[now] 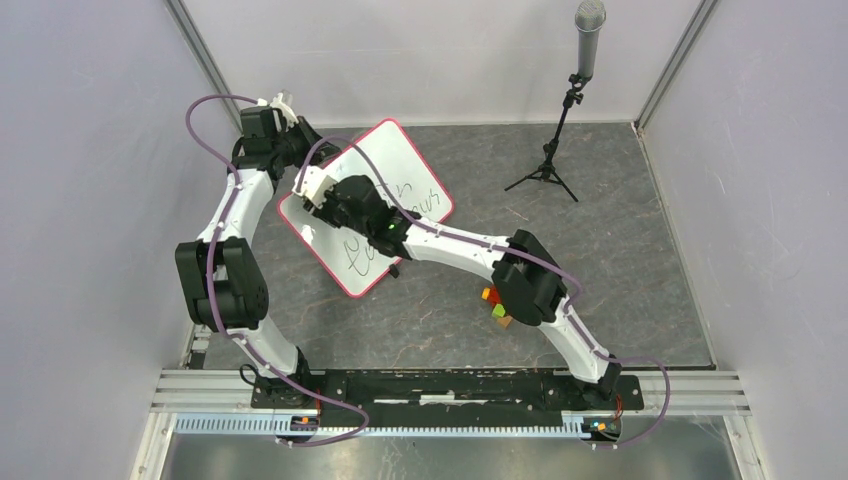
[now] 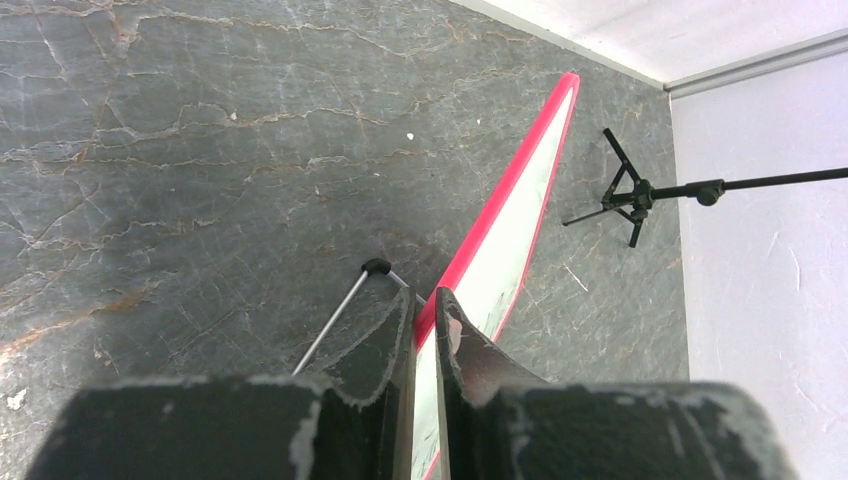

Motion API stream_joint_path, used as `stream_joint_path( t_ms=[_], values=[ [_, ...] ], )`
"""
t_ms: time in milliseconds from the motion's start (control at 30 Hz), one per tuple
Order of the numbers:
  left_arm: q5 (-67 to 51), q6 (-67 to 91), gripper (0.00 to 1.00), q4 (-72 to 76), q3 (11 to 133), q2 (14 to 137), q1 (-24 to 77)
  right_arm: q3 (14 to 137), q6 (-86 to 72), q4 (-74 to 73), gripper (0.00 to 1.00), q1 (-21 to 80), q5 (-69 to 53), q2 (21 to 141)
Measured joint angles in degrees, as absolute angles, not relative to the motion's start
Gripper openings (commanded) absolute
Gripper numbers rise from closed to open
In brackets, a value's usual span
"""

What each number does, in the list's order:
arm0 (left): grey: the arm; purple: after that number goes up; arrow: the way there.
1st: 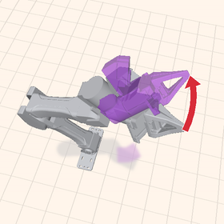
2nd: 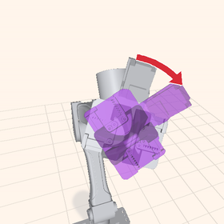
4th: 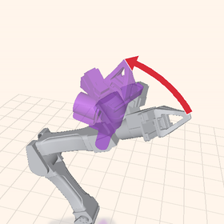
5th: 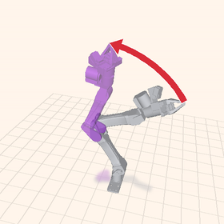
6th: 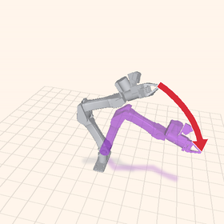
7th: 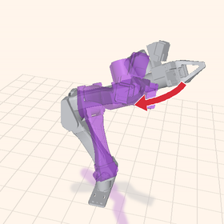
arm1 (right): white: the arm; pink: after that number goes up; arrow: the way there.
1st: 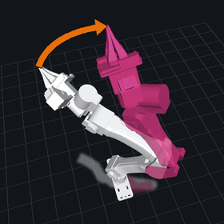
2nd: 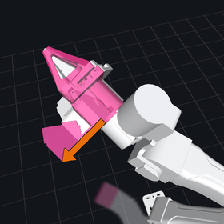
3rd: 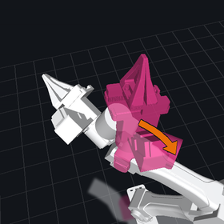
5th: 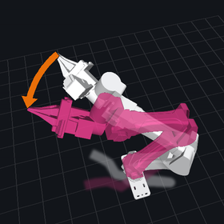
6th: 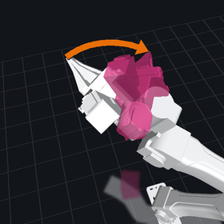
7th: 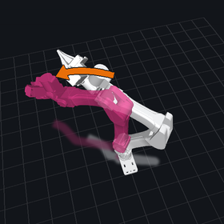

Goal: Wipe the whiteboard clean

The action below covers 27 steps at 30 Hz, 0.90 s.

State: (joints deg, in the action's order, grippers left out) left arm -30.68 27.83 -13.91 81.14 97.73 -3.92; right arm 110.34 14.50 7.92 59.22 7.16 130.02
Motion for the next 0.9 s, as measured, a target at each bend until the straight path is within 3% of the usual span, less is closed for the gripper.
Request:
stream_joint_path(
  t_ms=[467, 900],
  values=[
    [-29.4, 27.8, 0.16, -15.3, 81.4, 97.2, -3.7, 115.0, 21.5, 6.9, 0.43, 63.6, 4.3, 133.1],
    [-28.7, 27.8, 0.15, -15.6, 81.5, 97.2, -3.2, 116.3, 14.1, 8.8, 0.41, 59.4, 7.9, 134.3]
  ],
)
